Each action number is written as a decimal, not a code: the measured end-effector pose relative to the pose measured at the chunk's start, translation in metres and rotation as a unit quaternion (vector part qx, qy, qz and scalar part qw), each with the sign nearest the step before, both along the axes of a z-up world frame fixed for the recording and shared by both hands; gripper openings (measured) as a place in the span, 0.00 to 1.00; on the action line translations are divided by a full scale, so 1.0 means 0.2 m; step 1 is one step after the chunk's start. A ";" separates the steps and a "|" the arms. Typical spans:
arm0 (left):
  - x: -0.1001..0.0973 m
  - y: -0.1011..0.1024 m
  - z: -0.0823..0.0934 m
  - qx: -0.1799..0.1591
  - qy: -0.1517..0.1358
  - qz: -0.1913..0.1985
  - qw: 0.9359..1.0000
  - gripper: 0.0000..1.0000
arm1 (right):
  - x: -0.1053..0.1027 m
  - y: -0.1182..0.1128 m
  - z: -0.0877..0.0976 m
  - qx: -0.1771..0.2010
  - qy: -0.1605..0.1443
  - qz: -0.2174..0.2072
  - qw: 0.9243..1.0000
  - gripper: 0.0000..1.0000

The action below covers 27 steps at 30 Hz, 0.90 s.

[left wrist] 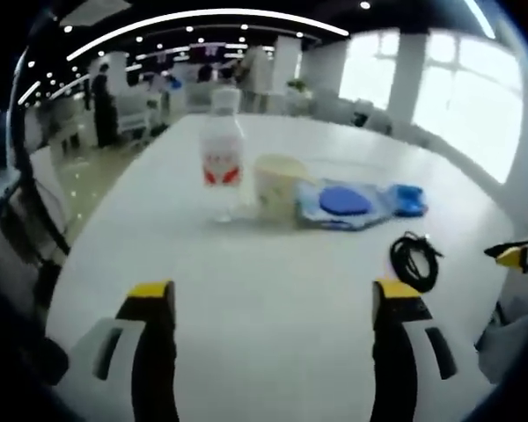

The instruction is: Arrange the tabletop items into an orderly group along one side of the table until the central work area is clear of visible clutter.

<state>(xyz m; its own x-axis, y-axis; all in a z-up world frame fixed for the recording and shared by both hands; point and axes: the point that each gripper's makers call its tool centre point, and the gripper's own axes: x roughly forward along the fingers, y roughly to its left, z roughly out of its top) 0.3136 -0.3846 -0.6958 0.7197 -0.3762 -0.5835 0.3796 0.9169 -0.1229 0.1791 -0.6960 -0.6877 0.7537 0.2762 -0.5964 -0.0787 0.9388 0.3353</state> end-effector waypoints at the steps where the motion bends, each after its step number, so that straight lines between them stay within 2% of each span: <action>1: -0.01 -0.01 0.00 0.002 0.000 -0.004 1.000 0.91 | 0.00 0.00 0.00 0.001 0.001 0.000 1.000 0.59; 5: -0.07 -0.05 0.00 0.006 0.005 -0.029 1.000 0.95 | 0.00 0.01 -0.01 0.004 0.004 0.002 1.000 0.59; 13: -0.12 -0.10 0.00 -0.003 0.009 -0.045 0.999 0.96 | 0.03 0.04 -0.03 0.011 0.005 0.009 1.000 0.59; 19: -0.11 -0.07 0.02 -0.006 0.001 -0.039 0.999 0.96 | 0.07 0.05 -0.04 0.008 0.011 0.016 1.000 0.58; 21: -0.10 -0.05 0.03 -0.018 0.002 -0.027 0.999 0.96 | 0.10 0.05 -0.04 0.003 0.009 0.019 1.000 0.58; 27: -0.10 0.00 0.05 -0.021 -0.001 -0.011 1.000 0.96 | 0.19 0.08 -0.03 -0.003 0.002 0.033 0.999 0.57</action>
